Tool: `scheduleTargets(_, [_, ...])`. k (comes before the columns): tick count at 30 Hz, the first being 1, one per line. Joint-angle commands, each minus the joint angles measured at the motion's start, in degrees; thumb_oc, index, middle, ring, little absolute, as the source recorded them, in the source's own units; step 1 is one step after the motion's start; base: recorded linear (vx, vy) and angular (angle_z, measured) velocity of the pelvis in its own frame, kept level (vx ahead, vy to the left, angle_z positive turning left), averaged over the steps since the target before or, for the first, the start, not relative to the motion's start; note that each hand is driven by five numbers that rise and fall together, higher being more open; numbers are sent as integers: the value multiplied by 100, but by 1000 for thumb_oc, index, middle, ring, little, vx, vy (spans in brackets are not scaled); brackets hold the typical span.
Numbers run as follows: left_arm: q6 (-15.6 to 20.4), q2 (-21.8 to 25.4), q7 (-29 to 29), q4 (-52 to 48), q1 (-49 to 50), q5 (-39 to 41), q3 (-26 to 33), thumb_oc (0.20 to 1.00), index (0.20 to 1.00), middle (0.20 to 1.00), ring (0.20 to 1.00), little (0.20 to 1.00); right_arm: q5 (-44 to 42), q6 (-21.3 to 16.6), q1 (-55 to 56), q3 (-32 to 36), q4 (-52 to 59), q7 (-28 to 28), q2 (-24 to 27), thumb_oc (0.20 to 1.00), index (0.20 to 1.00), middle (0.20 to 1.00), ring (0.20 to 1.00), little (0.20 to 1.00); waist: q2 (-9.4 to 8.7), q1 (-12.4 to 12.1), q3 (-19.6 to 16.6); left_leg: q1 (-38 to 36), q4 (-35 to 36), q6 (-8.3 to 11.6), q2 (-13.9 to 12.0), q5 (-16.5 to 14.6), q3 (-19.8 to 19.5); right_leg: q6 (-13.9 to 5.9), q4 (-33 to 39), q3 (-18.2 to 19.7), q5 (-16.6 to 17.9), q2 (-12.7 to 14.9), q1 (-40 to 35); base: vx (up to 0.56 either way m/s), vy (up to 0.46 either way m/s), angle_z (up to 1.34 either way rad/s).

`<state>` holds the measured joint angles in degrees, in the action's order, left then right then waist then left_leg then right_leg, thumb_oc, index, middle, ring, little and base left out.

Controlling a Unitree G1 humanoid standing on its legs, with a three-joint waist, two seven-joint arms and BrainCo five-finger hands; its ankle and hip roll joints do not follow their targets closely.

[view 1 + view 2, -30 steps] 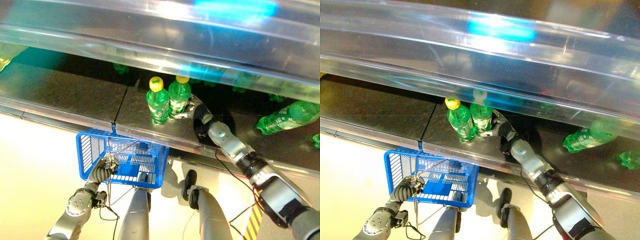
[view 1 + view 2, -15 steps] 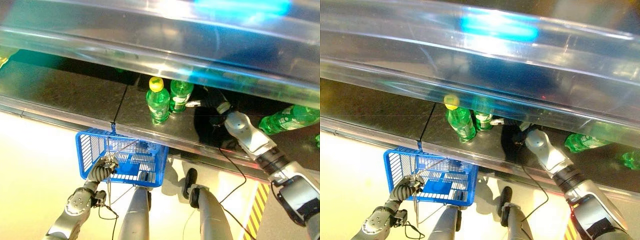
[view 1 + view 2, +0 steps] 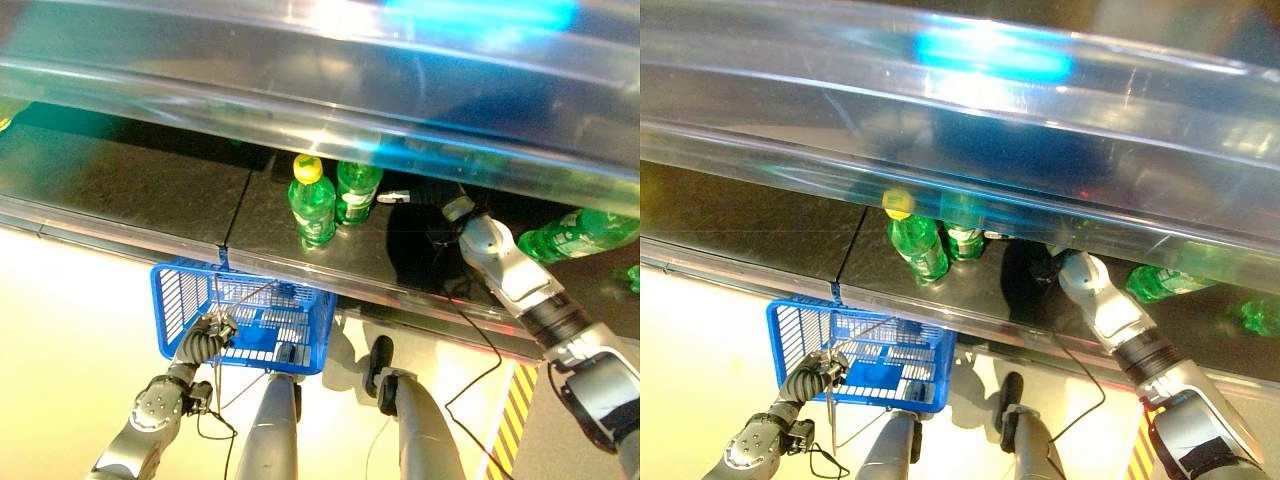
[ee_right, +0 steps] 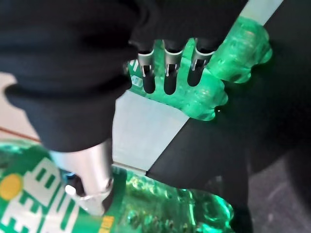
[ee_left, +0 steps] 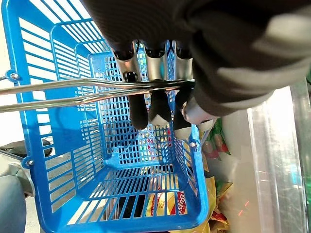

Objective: Pick up the snacks into the basket

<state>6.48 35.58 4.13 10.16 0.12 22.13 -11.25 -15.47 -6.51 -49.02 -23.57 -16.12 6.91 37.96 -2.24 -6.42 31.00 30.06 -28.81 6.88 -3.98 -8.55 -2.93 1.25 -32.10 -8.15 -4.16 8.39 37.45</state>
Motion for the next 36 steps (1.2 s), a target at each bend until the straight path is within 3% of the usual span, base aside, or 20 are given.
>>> scheduleTargets(1, [435, 424, -34, -654, 403, 98, 156, 200, 200, 200, 200, 200, -155, -503, -85, 356, 335, 153, -94, 1000, 1000, 1000, 1000, 1000, 113, 6, -121, 192, 450, -93, -104, 678, -235, -821, -316, 477, -448, 423, -275, 0, 0, 0])
scheduleTargets(7, [471, 385, -3, -587, 375, 129, 77, 200, 200, 200, 200, 200, -19, -537, 19, 317, 122, 211, -341, 1000, 1000, 1000, 1000, 1000, 187, -23, -121, 308, 381, -94, -85, 688, -262, -809, -394, 473, -481, 421, -191, 0, 0, 0])
scheduleTargets(19, [485, 433, 33, -654, 420, 160, -16, 200, 200, 200, 200, 200, 331, -251, 63, -330, -675, -32, -684, 1000, 1000, 1000, 1000, 1000, 317, -126, -121, 730, 124, -92, -31, 691, -367, -772, -680, 443, -583, 471, 164, -4, -4, 1])
scheduleTargets(36, [509, 619, -57, -772, 411, 200, -64, 200, 200, 200, 200, 200, 366, -180, -71, -488, -828, -55, -710, 1000, 1000, 1000, 1000, 1000, 412, -369, -121, 870, 178, -86, 138, 770, -615, -803, -874, 256, -688, 680, 195, 5, -5, 8])
